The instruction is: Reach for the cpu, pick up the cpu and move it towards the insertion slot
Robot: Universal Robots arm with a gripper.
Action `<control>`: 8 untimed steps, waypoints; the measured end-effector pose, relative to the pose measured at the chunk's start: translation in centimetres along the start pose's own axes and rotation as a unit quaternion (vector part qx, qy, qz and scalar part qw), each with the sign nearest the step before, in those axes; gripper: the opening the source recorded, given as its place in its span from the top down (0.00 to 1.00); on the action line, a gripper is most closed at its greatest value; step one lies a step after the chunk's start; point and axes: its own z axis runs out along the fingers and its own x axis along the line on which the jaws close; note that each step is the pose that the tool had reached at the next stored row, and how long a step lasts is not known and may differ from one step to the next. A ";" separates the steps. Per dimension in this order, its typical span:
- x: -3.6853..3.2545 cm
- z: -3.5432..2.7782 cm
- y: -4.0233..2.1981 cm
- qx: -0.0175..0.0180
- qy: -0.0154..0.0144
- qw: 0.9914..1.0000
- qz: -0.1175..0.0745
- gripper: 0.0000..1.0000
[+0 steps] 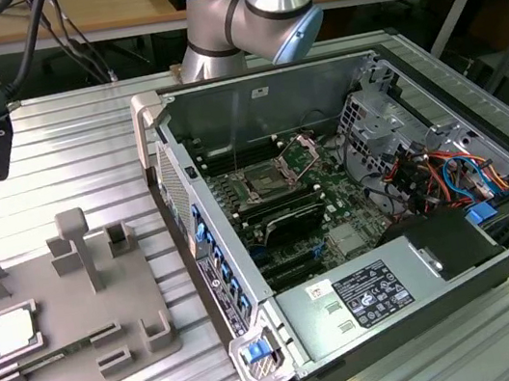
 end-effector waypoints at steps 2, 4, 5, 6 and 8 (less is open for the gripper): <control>0.13 0.40 -0.04 0.000 0.000 1.000 0.000 0.52; 0.15 0.66 -0.06 0.000 0.000 1.000 0.000 0.52; 0.15 0.66 -0.06 0.000 0.000 1.000 0.000 0.52; 0.15 0.67 -0.06 0.000 0.000 1.000 0.000 0.52; 0.15 0.68 -0.06 0.000 0.000 1.000 0.000 0.52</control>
